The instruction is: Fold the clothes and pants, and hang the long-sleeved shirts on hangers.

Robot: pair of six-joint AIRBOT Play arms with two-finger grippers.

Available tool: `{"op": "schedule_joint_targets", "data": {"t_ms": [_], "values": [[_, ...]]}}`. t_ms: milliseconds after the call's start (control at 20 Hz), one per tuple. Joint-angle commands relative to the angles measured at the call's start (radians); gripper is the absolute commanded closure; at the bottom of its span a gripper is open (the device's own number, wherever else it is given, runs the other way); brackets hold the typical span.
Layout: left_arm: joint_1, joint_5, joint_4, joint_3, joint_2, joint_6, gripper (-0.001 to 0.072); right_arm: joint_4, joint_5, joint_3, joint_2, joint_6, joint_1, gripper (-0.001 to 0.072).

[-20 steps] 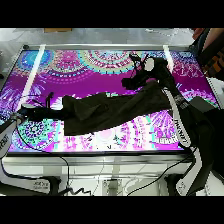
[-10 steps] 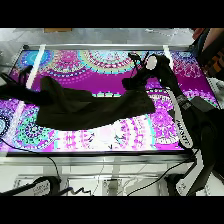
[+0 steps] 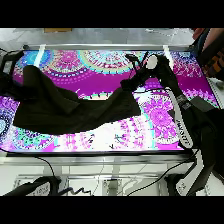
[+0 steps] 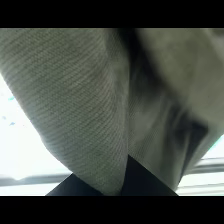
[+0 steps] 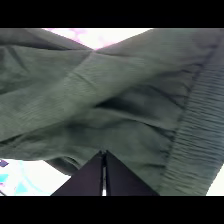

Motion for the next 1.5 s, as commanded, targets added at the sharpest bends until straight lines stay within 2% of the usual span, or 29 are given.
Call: {"op": "schedule_joint_targets", "data": {"t_ms": [0, 250, 350, 550, 700, 950, 1100, 1250, 1350, 1450], "values": [[-0.076, -0.030, 0.142, 0.013, 0.006, -0.010, 0.0693, 0.008, -0.002, 0.000, 0.000, -0.016, 0.000, 0.0675], [-0.125, -0.002, 0.140, 0.013, 0.005, -0.010, 0.0691, 0.025, -0.071, -0.037, -0.001, -0.016, 0.027, 0.0676], [-0.125, 0.002, 0.131, 0.013, 0.005, -0.010, 0.0692, 0.064, -0.172, -0.080, -0.008, -0.015, 0.074, 0.0676], [-0.125, 0.048, 0.035, 0.012, 0.005, -0.006, 0.0691, 0.140, -0.488, -0.146, -0.063, -0.003, 0.257, 0.0676], [-0.116, 0.120, 0.037, 0.012, 0.005, 0.030, 0.0691, 0.138, -0.690, -0.146, -0.140, 0.022, 0.440, 0.0677], [-0.088, 0.246, 0.036, 0.011, 0.005, 0.027, 0.0690, 0.043, -0.882, -0.145, -0.218, 0.051, 0.644, 0.0677], [-0.088, 0.248, 0.021, 0.007, -0.006, 0.003, 0.0690, -0.043, -0.875, -0.134, -0.217, 0.050, 0.645, 0.0677], [-0.088, 0.249, -0.074, -0.014, -0.033, -0.041, 0.0689, -0.124, -0.710, -0.124, -0.188, 0.048, 0.549, 0.0676], [-0.090, 0.249, -0.219, -0.020, -0.066, -0.041, 0.0690, -0.181, -0.589, -0.124, -0.149, 0.043, 0.444, 0.0676], [-0.092, 0.262, -0.430, -0.020, -0.114, -0.041, 0.0690, -0.196, -0.483, -0.124, -0.095, -0.002, 0.317, 0.0677]]}}
